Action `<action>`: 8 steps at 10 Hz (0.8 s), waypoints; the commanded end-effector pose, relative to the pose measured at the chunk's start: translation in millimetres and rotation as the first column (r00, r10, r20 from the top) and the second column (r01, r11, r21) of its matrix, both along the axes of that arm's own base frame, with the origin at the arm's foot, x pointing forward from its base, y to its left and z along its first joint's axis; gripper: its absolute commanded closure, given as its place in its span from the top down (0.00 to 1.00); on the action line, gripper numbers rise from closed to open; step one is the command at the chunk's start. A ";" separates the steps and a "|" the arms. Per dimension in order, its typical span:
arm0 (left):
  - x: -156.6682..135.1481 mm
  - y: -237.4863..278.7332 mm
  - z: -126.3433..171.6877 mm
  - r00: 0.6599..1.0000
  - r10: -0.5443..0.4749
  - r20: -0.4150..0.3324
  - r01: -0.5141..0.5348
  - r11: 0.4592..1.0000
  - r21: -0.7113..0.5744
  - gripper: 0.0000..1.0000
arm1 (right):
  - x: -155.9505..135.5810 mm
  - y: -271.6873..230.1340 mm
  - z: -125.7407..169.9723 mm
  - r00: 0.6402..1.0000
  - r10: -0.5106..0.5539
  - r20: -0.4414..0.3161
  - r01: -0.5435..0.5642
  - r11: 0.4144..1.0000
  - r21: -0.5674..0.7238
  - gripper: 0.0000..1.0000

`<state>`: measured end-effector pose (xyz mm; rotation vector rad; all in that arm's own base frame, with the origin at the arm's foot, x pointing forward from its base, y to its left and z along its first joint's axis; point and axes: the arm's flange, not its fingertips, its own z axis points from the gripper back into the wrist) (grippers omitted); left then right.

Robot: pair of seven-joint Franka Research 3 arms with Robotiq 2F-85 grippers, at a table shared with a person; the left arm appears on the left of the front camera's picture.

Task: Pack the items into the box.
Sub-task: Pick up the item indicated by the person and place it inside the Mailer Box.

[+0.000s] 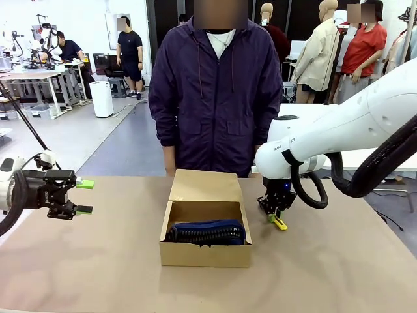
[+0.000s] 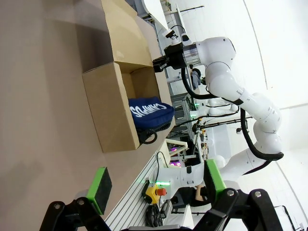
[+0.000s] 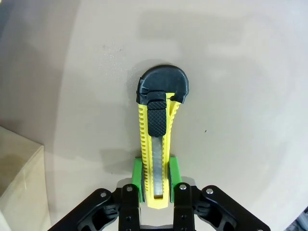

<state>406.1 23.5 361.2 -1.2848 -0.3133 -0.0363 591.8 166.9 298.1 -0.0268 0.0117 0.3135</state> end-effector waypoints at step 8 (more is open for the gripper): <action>-1.8 2.9 3.5 1.000 -0.008 -0.005 0.008 1.000 -0.006 1.00 | -30.0 -54.9 139.5 0.995 -0.047 0.085 0.043 0.998 0.048 0.00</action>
